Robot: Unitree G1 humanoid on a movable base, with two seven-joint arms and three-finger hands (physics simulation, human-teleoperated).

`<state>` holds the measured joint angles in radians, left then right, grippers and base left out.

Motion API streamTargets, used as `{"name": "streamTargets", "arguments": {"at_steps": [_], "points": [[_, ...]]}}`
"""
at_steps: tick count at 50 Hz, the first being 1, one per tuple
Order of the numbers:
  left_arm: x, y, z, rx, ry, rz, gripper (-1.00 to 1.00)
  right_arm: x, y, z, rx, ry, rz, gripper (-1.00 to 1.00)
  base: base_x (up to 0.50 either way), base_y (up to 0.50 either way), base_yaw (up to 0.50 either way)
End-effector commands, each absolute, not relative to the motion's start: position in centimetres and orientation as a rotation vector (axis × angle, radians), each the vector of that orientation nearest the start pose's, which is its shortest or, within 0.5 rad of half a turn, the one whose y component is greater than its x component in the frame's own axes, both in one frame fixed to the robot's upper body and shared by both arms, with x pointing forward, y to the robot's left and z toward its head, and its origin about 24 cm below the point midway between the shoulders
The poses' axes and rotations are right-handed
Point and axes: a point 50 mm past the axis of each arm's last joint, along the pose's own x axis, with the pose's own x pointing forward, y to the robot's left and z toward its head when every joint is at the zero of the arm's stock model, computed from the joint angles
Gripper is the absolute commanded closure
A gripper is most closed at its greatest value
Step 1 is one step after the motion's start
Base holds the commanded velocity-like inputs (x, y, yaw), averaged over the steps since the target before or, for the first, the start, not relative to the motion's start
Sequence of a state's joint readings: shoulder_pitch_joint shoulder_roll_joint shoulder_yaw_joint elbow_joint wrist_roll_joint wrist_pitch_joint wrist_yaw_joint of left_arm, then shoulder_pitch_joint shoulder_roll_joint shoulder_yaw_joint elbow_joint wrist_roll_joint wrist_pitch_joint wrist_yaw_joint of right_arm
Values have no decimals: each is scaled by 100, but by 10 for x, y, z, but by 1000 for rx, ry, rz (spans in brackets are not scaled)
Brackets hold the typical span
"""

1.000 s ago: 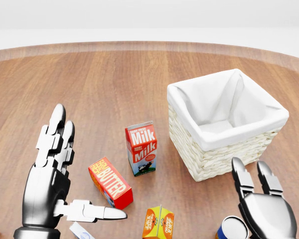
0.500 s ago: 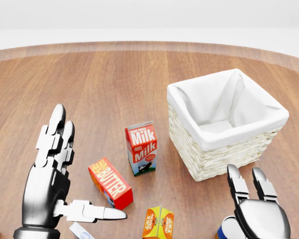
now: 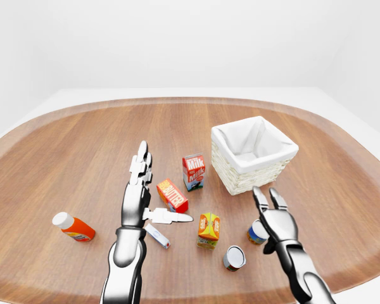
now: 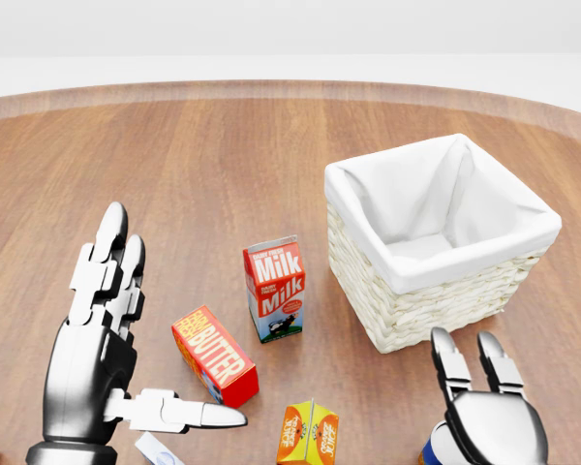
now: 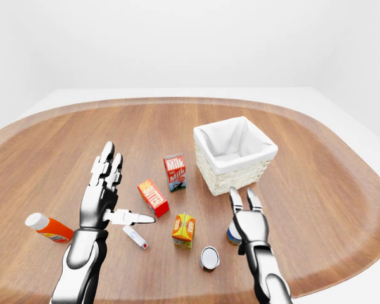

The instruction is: Pick up the alphabet soup and the tomato sauce, and put them in the basket.

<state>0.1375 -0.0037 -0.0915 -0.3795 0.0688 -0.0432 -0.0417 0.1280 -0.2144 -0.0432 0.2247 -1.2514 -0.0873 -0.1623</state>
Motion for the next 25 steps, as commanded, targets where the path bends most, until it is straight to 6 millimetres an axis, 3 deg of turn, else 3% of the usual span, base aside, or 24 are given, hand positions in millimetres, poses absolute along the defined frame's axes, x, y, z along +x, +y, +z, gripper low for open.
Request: {"name": "streamTargets", "arguments": {"at_steps": [1, 25], "points": [[221, 133, 100, 74, -282, -87, -100, 216, -210, -26, -1456, 171, 79, -100, 0, 0, 0], [221, 134, 100, 74, -282, -87, -100, 212, -206, -39, -1474, 171, 110, -100, 0, 0, 0]]}}
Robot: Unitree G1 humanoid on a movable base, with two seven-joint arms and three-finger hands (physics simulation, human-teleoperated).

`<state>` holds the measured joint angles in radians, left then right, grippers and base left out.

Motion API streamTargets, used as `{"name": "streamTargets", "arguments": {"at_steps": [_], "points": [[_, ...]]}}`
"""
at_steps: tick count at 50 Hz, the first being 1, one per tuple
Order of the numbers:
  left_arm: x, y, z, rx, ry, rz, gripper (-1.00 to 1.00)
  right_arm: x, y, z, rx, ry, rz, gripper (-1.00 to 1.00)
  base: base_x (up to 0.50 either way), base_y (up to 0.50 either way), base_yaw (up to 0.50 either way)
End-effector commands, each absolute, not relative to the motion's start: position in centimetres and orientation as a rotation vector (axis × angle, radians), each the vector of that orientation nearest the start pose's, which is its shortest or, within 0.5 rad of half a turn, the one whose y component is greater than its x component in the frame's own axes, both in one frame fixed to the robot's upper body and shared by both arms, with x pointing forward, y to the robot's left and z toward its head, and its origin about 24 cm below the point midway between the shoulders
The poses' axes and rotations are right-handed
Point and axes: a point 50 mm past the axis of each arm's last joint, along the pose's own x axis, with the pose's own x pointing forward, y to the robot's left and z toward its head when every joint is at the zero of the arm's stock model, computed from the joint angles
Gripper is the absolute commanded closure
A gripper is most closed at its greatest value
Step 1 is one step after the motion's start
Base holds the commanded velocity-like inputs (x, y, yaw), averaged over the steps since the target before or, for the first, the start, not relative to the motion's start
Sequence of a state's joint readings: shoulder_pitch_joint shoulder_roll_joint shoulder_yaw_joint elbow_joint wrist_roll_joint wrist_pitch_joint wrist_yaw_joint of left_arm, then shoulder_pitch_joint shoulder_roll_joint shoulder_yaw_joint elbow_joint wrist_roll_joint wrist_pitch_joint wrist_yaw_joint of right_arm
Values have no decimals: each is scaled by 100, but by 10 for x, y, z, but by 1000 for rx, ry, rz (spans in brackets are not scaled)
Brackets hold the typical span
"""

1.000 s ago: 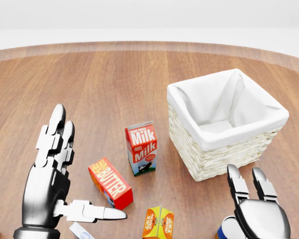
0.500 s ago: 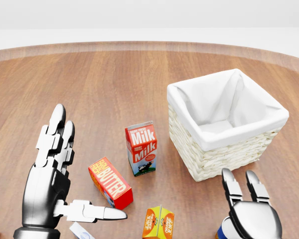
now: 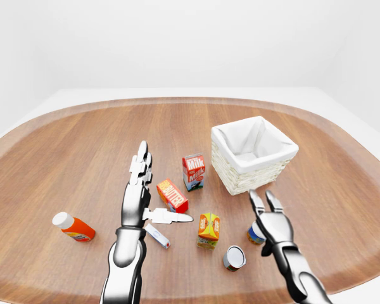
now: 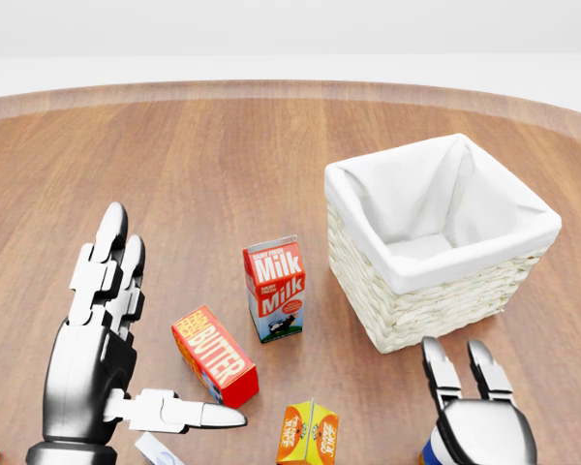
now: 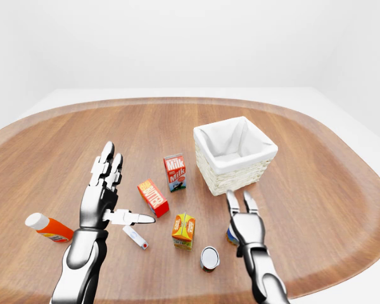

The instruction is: Pick up the alphabet soup and the tomato sauce, and put them in the basket.

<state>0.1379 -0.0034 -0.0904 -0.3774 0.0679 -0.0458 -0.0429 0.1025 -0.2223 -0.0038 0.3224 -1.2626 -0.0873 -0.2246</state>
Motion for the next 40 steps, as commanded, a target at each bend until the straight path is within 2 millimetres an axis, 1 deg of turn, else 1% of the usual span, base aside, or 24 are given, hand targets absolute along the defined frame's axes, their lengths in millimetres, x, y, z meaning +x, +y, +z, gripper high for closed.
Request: {"name": "streamTargets", "arguments": {"at_steps": [1, 17, 25, 40], "points": [[221, 134, 99, 74, -282, -87, -100, 213, -206, -40, -1473, 172, 110, -100, 0, 0, 0], [221, 134, 100, 74, -282, -88, -100, 211, -204, -44, -1475, 175, 123, -100, 0, 0, 0], [221, 134, 100, 74, -282, -88, -100, 211, -204, -51, -1481, 184, 134, -100, 0, 0, 0], [221, 134, 100, 74, -282, -88, -100, 214, -206, -57, -1486, 195, 139, -100, 0, 0, 0]]}}
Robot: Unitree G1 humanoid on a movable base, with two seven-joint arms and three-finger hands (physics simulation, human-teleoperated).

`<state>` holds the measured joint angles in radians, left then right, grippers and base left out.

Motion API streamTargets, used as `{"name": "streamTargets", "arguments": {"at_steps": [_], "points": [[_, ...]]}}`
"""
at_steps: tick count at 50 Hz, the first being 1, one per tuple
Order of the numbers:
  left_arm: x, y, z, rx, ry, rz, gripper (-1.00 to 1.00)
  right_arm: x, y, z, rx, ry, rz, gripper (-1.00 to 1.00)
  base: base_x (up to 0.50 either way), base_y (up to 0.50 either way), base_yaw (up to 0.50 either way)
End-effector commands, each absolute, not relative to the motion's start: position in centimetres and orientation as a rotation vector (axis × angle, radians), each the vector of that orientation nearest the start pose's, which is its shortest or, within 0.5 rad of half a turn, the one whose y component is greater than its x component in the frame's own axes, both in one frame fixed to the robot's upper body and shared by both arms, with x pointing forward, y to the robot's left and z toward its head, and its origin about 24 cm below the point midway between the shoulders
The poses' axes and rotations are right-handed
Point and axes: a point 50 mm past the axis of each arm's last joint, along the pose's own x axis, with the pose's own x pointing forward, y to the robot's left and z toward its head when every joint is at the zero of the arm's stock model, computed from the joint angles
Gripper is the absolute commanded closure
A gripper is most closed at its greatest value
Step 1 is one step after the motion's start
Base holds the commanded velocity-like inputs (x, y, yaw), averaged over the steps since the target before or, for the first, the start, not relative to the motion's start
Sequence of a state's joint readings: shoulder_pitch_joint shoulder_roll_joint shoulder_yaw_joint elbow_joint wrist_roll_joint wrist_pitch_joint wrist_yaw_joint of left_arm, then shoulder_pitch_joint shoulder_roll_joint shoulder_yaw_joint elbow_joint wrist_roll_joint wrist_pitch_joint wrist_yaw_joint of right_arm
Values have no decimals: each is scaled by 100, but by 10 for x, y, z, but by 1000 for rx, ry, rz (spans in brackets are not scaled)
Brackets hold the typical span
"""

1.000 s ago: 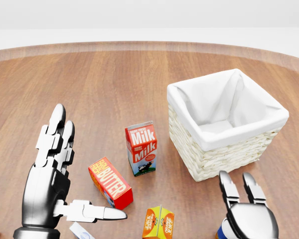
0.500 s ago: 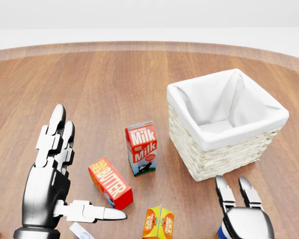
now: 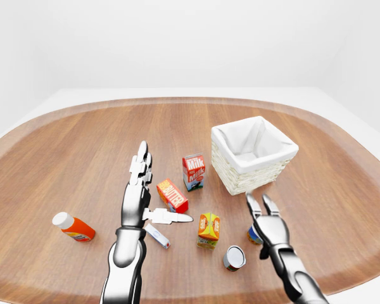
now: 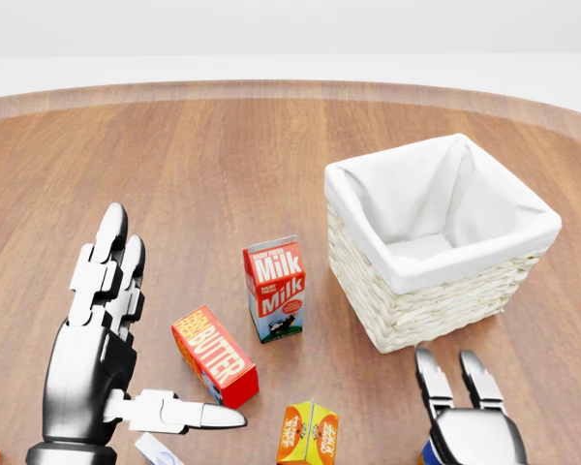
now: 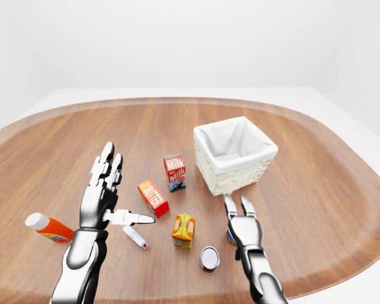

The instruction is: Pick up the alphabet soup and the tomato sauce, and put them in the basket.

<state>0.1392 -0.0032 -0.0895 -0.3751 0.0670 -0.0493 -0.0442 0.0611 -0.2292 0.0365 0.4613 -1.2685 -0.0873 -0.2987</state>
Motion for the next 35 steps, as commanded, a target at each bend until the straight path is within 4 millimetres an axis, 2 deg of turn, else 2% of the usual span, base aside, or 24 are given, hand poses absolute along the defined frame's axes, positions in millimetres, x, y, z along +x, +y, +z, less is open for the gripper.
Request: {"name": "streamTargets", "arguments": {"at_steps": [1, 20, 21, 22, 23, 24, 35], "points": [[221, 134, 100, 74, -282, -88, -100, 214, -206, -57, -1485, 196, 139, -100, 0, 0, 0], [221, 134, 100, 74, -282, -88, -100, 217, -211, -65, -1495, 225, 147, -100, 0, 0, 0], [221, 134, 100, 74, -282, -88, -100, 217, -211, -65, -1494, 226, 148, -84, 0, 0, 0], [221, 134, 100, 74, -282, -88, -100, 217, -211, -65, -1494, 225, 149, -84, 0, 0, 0], [221, 134, 100, 74, -282, -88, -100, 217, -211, -65, -1495, 221, 147, 91, 0, 0, 0], [221, 134, 100, 74, -282, -88, -100, 216, -211, -66, -1489, 229, 150, 100, 0, 0, 0], [221, 134, 100, 74, -282, -88, -100, 215, -210, -62, -1475, 224, 142, 100, 0, 0, 0]]}}
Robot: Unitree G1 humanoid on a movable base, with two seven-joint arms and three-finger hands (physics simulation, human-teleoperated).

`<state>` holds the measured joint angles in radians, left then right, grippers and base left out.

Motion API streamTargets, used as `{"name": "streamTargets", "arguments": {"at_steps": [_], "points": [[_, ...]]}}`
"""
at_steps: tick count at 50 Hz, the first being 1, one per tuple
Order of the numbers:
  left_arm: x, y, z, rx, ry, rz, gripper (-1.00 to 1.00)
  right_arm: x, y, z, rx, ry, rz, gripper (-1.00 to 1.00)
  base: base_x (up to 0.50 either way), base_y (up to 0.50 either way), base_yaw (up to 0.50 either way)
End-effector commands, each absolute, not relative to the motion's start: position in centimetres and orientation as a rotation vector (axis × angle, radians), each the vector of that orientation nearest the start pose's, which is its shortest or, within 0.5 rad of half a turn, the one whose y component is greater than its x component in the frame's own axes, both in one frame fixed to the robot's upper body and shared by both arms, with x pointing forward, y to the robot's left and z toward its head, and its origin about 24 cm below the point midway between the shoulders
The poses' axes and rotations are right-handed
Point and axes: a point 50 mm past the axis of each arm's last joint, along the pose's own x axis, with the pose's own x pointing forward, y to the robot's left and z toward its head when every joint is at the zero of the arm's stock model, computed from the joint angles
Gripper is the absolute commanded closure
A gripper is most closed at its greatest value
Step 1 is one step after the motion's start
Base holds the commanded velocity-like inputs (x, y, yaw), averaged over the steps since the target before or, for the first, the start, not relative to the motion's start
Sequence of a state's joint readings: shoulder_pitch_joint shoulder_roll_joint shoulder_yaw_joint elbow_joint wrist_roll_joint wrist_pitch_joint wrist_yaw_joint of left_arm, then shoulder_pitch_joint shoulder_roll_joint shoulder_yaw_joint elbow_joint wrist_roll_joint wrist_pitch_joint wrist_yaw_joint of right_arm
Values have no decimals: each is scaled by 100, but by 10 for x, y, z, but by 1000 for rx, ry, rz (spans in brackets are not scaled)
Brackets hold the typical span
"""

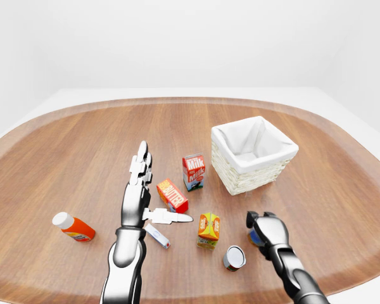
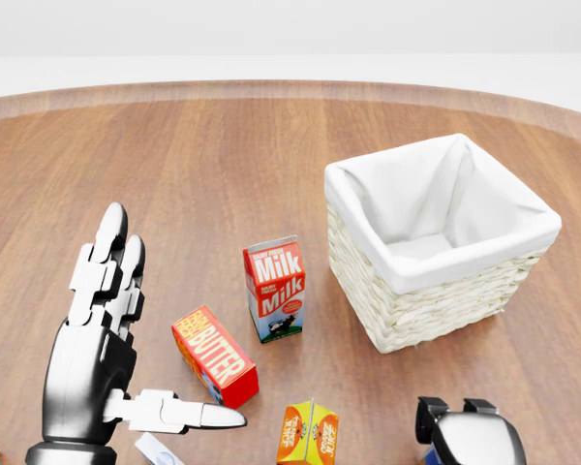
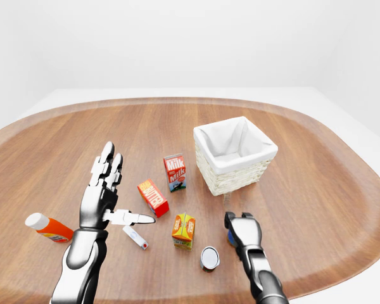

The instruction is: Pick up the alphabet soup and the tomato sauce, and put them in the basket.

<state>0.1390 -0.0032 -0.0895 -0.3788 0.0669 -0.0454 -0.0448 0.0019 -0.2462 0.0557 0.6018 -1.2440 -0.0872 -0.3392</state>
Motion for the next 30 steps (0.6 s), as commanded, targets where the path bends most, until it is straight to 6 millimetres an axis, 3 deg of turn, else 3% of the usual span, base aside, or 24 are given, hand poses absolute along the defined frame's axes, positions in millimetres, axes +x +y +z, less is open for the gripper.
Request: {"name": "streamTargets", "arguments": {"at_steps": [1, 12, 30], "points": [[221, 134, 100, 74, -282, -88, -100, 214, -210, -62, -1473, 225, 141, 100, 0, 0, 0], [221, 134, 99, 73, -281, -88, -100, 212, -208, -50, -1435, 210, 120, 100, 0, 0, 0], [221, 133, 101, 73, -281, -88, -100, 210, -211, -4, -1346, 162, 39, 100, 0, 0, 0]]}}
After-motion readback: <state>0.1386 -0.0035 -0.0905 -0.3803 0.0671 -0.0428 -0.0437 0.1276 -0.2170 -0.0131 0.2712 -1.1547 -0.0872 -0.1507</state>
